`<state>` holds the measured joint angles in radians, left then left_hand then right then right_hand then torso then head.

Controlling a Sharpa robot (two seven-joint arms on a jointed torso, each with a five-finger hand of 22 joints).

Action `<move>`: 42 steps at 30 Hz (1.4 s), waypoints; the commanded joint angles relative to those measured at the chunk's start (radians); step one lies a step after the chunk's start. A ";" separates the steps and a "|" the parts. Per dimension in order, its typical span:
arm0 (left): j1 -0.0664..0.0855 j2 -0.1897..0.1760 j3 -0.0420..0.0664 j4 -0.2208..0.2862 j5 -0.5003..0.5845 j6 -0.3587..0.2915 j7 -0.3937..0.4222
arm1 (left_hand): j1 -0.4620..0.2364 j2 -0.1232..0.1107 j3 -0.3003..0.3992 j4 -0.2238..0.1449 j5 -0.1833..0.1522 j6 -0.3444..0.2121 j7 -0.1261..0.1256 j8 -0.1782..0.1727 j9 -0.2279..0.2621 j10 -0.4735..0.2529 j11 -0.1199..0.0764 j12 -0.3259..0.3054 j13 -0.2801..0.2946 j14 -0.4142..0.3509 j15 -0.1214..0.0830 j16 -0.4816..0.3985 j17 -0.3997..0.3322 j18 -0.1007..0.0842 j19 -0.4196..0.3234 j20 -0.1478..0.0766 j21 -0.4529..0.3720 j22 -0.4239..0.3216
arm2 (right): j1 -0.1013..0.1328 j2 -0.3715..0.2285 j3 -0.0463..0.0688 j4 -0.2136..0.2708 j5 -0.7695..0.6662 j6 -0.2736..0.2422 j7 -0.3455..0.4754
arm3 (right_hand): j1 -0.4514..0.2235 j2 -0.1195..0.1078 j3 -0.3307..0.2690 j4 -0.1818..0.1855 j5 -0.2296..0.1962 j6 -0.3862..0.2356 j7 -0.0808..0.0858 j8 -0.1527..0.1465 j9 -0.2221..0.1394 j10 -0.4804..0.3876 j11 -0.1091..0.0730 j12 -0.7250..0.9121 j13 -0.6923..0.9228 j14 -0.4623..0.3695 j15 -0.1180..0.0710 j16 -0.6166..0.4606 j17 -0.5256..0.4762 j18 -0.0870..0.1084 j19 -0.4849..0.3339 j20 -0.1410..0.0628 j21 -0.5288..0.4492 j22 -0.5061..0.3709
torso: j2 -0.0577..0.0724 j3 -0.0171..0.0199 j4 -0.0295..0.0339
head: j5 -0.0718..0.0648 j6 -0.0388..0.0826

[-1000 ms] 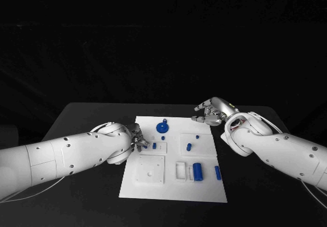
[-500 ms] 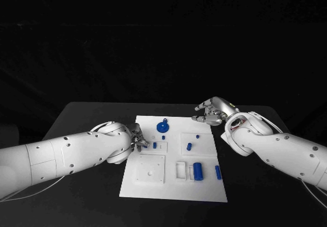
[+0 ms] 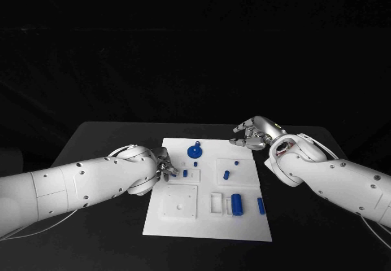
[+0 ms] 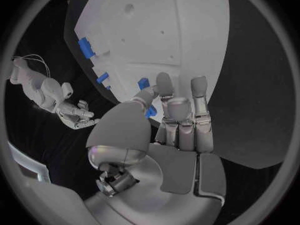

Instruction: Assemble the parts on the task board

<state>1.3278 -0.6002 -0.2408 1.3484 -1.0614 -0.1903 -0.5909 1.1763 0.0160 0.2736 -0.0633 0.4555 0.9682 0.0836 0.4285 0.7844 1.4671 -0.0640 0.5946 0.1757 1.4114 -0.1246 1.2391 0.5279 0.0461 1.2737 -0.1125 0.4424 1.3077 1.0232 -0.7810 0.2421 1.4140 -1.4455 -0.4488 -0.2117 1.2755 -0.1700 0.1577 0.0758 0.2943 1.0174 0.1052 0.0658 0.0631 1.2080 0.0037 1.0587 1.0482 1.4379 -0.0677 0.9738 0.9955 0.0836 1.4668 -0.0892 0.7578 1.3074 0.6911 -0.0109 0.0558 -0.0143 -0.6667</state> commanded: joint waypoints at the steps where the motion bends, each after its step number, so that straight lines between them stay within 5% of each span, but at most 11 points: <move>1: -0.003 0.004 -0.001 -0.003 -0.001 0.020 0.008 | 0.006 0.000 0.000 0.006 -0.006 0.107 -0.101 0.000 -0.004 0.050 -0.007 -0.001 0.001 0.006 0.002 -0.002 -0.001 0.014 0.001 0.009 0.002 0.018 | -0.001 0.001 0.000 0.000 -0.004 0.010 0.006 | -0.007 0.002 -0.001 0.005 0.006 -0.005 0.004 -0.004 -0.001 -0.004 0.000 -0.006 -0.001 0.003 -0.001 -0.007 -0.001 0.017 0.049 0.003 -0.004 0.091 | 0.001 0.0002 0.0003 | -0.001 0.001; 10: -0.004 0.010 -0.001 -0.013 0.003 0.012 0.015 | 0.002 -0.007 -0.015 0.041 -0.011 0.105 -0.102 -0.005 -0.017 0.050 -0.007 0.001 0.001 0.006 0.001 -0.004 -0.007 0.009 0.003 0.005 -0.001 0.017 | -0.001 0.003 0.000 -0.001 -0.004 0.010 0.007 | -0.009 0.002 -0.001 0.005 0.007 -0.007 0.004 -0.004 -0.001 -0.005 0.000 -0.007 -0.003 0.004 -0.001 -0.010 -0.002 0.016 0.050 0.003 -0.011 0.091 | 0.000 0.0006 0.0000 | -0.004 0.000; 18: -0.004 0.012 -0.001 -0.017 0.011 0.015 0.018 | -0.004 -0.038 -0.046 0.118 -0.020 0.104 -0.106 -0.015 -0.033 0.050 -0.008 -0.002 0.000 0.004 -0.004 -0.009 -0.018 -0.009 0.007 -0.012 -0.010 0.017 | -0.003 0.004 0.000 -0.003 -0.004 0.011 0.007 | -0.009 0.002 -0.001 0.005 0.007 -0.007 0.004 -0.004 -0.001 -0.005 0.000 -0.007 -0.003 0.004 -0.001 -0.010 -0.002 0.016 0.050 0.003 -0.011 0.091 | 0.000 0.0008 0.0006 | -0.005 -0.001; 26: -0.004 0.013 -0.001 -0.020 0.016 0.019 0.020 | -0.001 -0.069 -0.083 0.188 -0.033 0.115 -0.105 -0.023 -0.116 0.050 -0.008 -0.007 -0.002 0.003 -0.006 -0.015 -0.027 -0.020 0.011 -0.021 -0.021 0.017 | -0.005 0.004 0.000 -0.003 -0.004 0.011 0.007 | -0.009 0.002 -0.001 0.005 0.007 -0.007 0.004 -0.004 -0.001 -0.005 0.000 -0.007 -0.003 0.004 -0.001 -0.010 -0.002 0.016 0.050 0.003 -0.011 0.091 | -0.001 0.0001 0.0001 | -0.006 -0.002; 31: -0.004 0.013 -0.001 -0.023 0.017 0.021 0.021 | 0.002 -0.082 -0.095 0.212 -0.055 0.116 -0.105 -0.016 -0.133 0.049 -0.009 -0.008 -0.001 0.002 -0.008 -0.016 -0.029 -0.024 0.013 -0.024 -0.025 0.017 | -0.006 0.004 0.000 -0.003 -0.004 0.011 0.007 | -0.009 0.002 -0.001 0.005 0.007 -0.007 0.004 -0.004 -0.001 -0.005 0.000 -0.007 -0.003 0.004 -0.001 -0.010 -0.002 0.016 0.050 0.003 -0.011 0.091 | -0.001 0.0001 0.0002 | -0.008 -0.002; 33: -0.004 0.013 -0.001 -0.024 0.017 0.021 0.021 | 0.002 -0.076 -0.098 0.216 -0.116 0.116 -0.104 -0.014 -0.135 0.049 -0.008 -0.009 -0.002 0.002 -0.008 -0.017 -0.029 -0.025 0.013 -0.025 -0.026 0.017 | -0.007 0.003 0.000 -0.003 -0.004 0.010 0.007 | -0.009 0.002 -0.001 0.005 0.007 -0.007 0.004 -0.004 -0.001 -0.005 0.000 -0.007 -0.003 0.004 -0.001 -0.010 -0.002 0.016 0.050 0.003 -0.011 0.091 | 0.000 -0.0002 0.0004 | -0.008 -0.002; 42: -0.004 0.014 -0.001 -0.030 0.017 0.013 0.020 | -0.003 -0.088 -0.111 0.250 -0.139 0.111 -0.102 -0.006 -0.145 0.049 -0.007 -0.015 -0.002 0.001 -0.008 -0.022 -0.031 -0.029 0.014 -0.029 -0.031 0.017 | -0.009 0.003 0.000 -0.003 -0.003 0.009 0.007 | -0.010 0.002 -0.002 0.006 0.007 -0.009 0.004 -0.004 -0.001 -0.005 0.000 -0.007 -0.003 0.004 0.000 -0.009 0.000 0.016 0.051 0.003 -0.012 0.091 | -0.001 -0.0005 0.0005 | -0.009 -0.002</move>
<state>1.3246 -0.5899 -0.2423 1.3166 -1.0553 -0.1854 -0.5856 1.1703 -0.0638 0.1626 0.1864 0.3177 1.0833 -0.0240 0.4214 0.6402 1.4596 -0.0714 0.5836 0.1749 1.4138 -0.1271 1.2228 0.4980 0.0360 1.2882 -0.1344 0.4150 1.3074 1.0149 -0.7781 0.2421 1.4100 -1.4453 -0.4482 -0.2111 1.2755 -0.1700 0.1577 0.0758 0.2943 1.0141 0.1084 0.0658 0.0631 1.2080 0.0037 1.0557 1.0463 1.4379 -0.0677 0.9671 0.9942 0.0835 1.4668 -0.0892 0.7500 1.3073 0.6906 -0.0113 0.0564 -0.0234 -0.6681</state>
